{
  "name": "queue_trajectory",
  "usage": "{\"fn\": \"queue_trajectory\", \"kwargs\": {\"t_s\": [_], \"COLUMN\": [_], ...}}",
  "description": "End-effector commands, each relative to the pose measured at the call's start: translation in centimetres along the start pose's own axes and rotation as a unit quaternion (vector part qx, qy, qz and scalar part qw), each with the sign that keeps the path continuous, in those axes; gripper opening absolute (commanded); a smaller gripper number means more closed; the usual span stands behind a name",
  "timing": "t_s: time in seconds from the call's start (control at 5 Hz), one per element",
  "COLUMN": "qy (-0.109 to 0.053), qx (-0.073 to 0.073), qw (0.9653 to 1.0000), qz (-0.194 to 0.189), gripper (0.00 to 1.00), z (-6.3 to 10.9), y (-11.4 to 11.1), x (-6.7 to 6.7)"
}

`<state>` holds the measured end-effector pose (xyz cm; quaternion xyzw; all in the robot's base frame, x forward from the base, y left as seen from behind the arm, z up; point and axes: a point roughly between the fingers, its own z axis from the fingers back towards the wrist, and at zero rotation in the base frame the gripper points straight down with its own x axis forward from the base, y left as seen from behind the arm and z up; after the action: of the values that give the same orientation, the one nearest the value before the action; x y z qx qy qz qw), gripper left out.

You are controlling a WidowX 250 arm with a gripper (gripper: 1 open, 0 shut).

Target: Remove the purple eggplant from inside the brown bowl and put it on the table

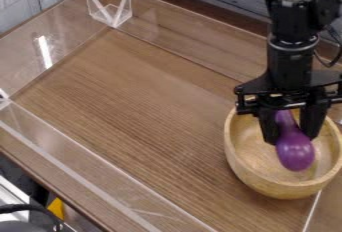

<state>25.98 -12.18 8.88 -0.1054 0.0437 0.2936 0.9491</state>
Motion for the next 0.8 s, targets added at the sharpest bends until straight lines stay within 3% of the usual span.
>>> {"fn": "queue_trajectory", "kwargs": {"t_s": [0.0,0.4,0.6], "qy": [-0.023,-0.019,-0.022], "qx": [-0.038,-0.05,-0.065], "qw": [0.999,0.9985,0.997], "qz": [-0.001,0.014,0.036], "gripper": [0.0,0.0,0.0], "z": [2.7,4.0,4.9], "y": [-1.0,-1.1,-1.0], "x": [0.5,0.8,1.7]}}
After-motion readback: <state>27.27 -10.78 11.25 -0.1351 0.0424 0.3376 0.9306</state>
